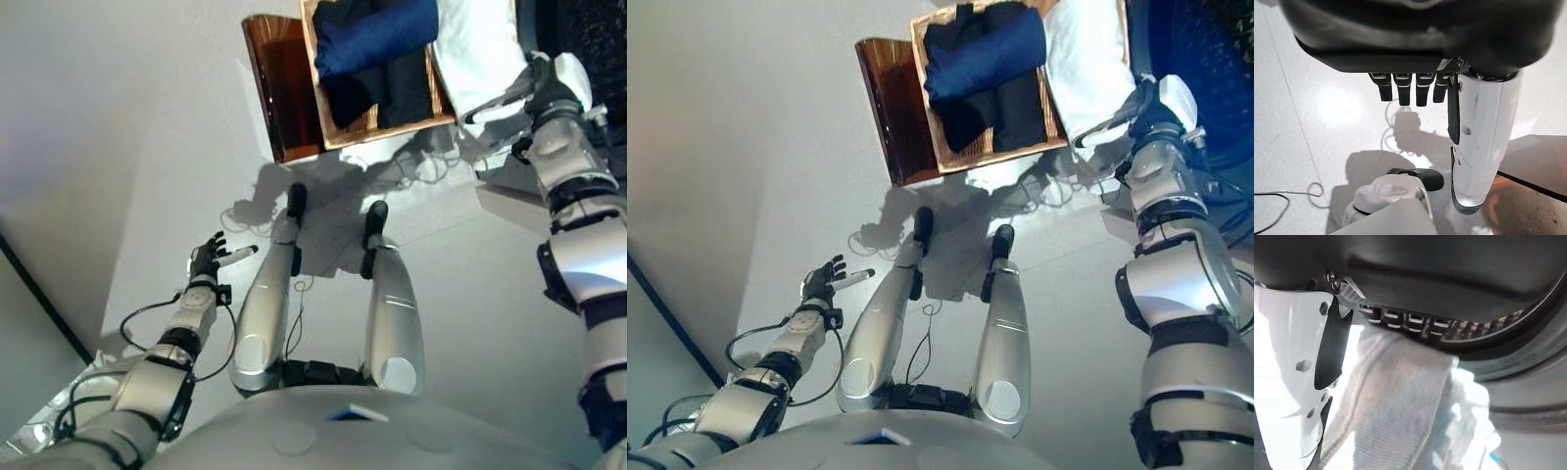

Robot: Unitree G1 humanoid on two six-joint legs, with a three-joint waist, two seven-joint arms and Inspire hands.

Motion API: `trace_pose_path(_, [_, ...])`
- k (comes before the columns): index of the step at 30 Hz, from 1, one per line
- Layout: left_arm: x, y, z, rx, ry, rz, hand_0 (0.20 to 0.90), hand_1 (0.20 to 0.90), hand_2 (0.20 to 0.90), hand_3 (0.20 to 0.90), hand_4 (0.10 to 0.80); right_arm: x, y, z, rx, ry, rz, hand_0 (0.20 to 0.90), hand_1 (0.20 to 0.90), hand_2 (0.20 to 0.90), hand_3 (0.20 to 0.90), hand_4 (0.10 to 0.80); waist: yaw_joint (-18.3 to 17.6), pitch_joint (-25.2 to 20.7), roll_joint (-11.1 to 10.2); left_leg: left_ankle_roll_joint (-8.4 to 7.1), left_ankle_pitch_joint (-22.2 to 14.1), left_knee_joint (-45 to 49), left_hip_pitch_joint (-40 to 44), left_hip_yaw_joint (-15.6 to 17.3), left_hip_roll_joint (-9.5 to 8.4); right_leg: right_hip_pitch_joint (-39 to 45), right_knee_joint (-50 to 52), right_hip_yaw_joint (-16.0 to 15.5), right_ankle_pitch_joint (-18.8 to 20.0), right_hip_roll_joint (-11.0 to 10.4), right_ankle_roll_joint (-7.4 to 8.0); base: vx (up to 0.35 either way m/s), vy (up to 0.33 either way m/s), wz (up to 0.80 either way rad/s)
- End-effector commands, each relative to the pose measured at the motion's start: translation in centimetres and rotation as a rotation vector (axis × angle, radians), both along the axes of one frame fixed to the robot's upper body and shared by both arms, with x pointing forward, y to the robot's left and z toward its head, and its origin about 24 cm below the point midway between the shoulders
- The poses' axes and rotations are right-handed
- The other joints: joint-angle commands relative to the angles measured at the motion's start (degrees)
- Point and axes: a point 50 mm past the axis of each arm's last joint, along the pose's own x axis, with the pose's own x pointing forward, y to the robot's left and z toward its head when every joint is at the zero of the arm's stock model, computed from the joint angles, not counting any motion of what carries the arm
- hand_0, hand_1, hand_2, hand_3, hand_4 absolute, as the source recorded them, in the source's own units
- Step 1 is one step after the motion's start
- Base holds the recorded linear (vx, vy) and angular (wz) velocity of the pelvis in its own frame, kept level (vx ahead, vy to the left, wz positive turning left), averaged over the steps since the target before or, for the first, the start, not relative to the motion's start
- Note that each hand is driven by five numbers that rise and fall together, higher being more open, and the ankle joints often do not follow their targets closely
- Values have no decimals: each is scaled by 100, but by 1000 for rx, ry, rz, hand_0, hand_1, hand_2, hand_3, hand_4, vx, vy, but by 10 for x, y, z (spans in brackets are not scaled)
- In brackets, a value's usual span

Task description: Pick up the clothes and place them into the washing machine

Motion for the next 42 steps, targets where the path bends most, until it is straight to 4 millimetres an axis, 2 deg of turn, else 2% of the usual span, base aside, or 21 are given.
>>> trace_pose_path(1, [-4, 21, 4, 62, -17, 55, 900, 900, 900, 900, 800, -3, -21, 41, -63, -123, -89, 900, 900, 900, 900, 800, 106, -238, -37, -41, -950, 1041, -237, -3, -246, 208, -285, 0, 41, 181, 65, -8, 12, 12])
trace_pose_path(6, [-2, 20, 8, 40, -52, 65, 900, 900, 900, 900, 800, -5, -29, 62, -108, -139, -119, 900, 900, 900, 900, 800, 226, -229, 34, -13, -913, 992, -441, -23, -298, -1, -289, -38, 49, 147, 62, -6, 8, 5])
trace_pose_path(9, [-3, 18, 7, 34, -55, 67, 900, 900, 900, 900, 800, -6, -31, 66, -103, -152, -127, 900, 900, 900, 900, 800, 263, -219, 66, -1, -873, 940, -501, -34, -329, -90, -292, -24, 69, 134, 76, 38, 0, 0])
trace_pose_path(10, [-4, 17, 6, 32, -48, 62, 900, 900, 900, 900, 800, -7, -32, 66, -104, -146, -131, 900, 900, 900, 900, 800, 283, -236, 75, -8, -1080, 997, -441, -63, -321, -39, -216, -4, -126, 150, 93, 118, -13, 2])
trace_pose_path(11, [-5, 16, 5, 30, -42, 56, 900, 900, 900, 900, 800, -8, -34, 69, -106, -140, -142, 900, 900, 900, 900, 800, 302, -244, 90, -8, -1059, 953, -441, -69, -332, -61, -226, -7, -130, 153, 87, 32, 6, 6])
trace_pose_path(12, [-4, 16, 5, 28, -43, 58, 900, 900, 900, 900, 800, -8, -35, 73, -105, -147, -149, 900, 900, 900, 900, 800, 305, -235, 98, 1, -833, 871, -517, -54, -343, -129, -303, -23, 56, 135, 63, 38, 17, 7])
trace_pose_path(13, [-5, 16, 4, 26, -38, 56, 900, 900, 900, 900, 800, -11, -40, 74, -106, -130, -171, 900, 900, 900, 900, 800, 359, -274, 132, -8, -1042, 902, -467, -77, -351, -102, -224, -6, -161, 152, 64, 37, 16, 6])
trace_pose_path(16, [-8, 14, 3, 23, -33, 48, 900, 900, 900, 900, 800, -15, -47, 82, -136, -122, -193, 900, 900, 900, 900, 800, 446, -311, 174, -4, -1020, 858, -508, -95, -379, -158, -228, -8, -167, 135, 62, 63, -5, 3])
trace_pose_path(17, [-8, 14, 2, 18, -32, 47, 900, 900, 900, 900, 800, -15, -48, 84, -135, -129, -196, 851, 851, 851, 851, 765, 456, -319, 190, -3, -1003, 833, -509, -104, -389, -157, -243, -5, -159, 132, 63, 50, -8, 1])
trace_pose_path(18, [-9, 12, 2, 13, -33, 43, 900, 900, 900, 900, 800, -17, -49, 83, -137, -127, -200, 420, 420, 420, 420, 457, 467, -320, 211, -4, -980, 782, -492, -118, -392, -155, -258, -2, -152, 125, 68, 39, -1, -1])
trace_pose_path(19, [-9, 10, 1, 8, -32, 39, 900, 900, 900, 900, 800, -18, -51, 82, -141, -118, -205, 365, 365, 365, 365, 418, 469, -319, 223, -4, -955, 735, -470, -125, -399, -147, -275, 1, -142, 126, 71, 39, -8, 0])
trace_pose_path(20, [-9, 9, 1, 7, -31, 33, 900, 900, 900, 900, 800, -18, -52, 83, -143, -117, -206, 200, 200, 200, 200, 300, 471, -322, 231, -8, -935, 683, -446, -132, -399, -137, -297, -3, -142, 122, 72, 0, 0, 0])
trace_pose_path(29, [-7, 10, 3, 10, -40, 35, 900, 900, 900, 900, 800, -18, -52, 82, -129, -124, -199, 200, 200, 200, 200, 300, 492, -355, 267, -36, -881, 619, -428, -161, -459, -141, -303, -6, -136, 140, 34, 4, 0, 0])
trace_pose_path(31, [-9, 11, 1, 15, -28, 40, 900, 900, 900, 900, 800, -16, -49, 76, -103, -118, -191, 200, 200, 200, 200, 300, 474, -388, 271, -47, -828, 510, -360, -175, -455, -104, -342, -23, -119, 150, 37, -42, -6, 3])
trace_pose_path(32, [-9, 13, 1, 15, -33, 46, 900, 900, 900, 900, 800, -16, -48, 76, -86, -131, -188, 200, 200, 200, 200, 300, 471, -377, 274, -42, -604, 419, -403, -156, -459, -128, -452, -51, 88, 134, 26, -92, 0, 7])
trace_pose_path(35, [-11, 14, 0, 16, -24, 55, 900, 900, 900, 900, 800, -14, -46, 74, -55, -142, -182, 200, 200, 200, 200, 300, 470, -391, 270, -43, -581, 348, -330, -153, -447, -69, -506, -52, 103, 144, 24, -29, -1, 4])
trace_pose_path(39, [-14, 18, -2, 19, -18, 69, 900, 900, 900, 900, 800, -15, -47, 68, 75, -204, -191, 200, 200, 200, 200, 300, 480, -430, 276, -42, -556, 290, -238, -150, -443, 29, -574, -47, 124, 148, 24, 0, 0, 0])
trace_pose_path(40, [-17, 17, -4, 15, -9, 73, 900, 900, 900, 900, 800, -16, -47, 63, 190, -265, -203, 200, 200, 200, 200, 300, 476, -478, 282, -51, -542, 215, -127, -161, -437, 116, -622, -50, 131, 141, 31, 0, 0, 0])
trace_pose_path(41, [-17, 18, -4, 16, -9, 73, 900, 900, 900, 900, 800, -16, -47, 63, 190, -265, -204, 200, 200, 200, 200, 300, 478, -477, 280, -51, -541, 213, -123, -160, -437, 120, -624, -49, 131, 141, 31, 49, -6, 0])
trace_pose_path(42, [-19, 17, -5, 11, -8, 73, 900, 900, 900, 900, 800, -18, -49, 56, 330, -331, -227, 200, 200, 200, 200, 300, 473, -520, 312, -60, -524, 115, -2, -155, -444, 231, -697, -53, 130, 140, 36, 0, 0, 0])
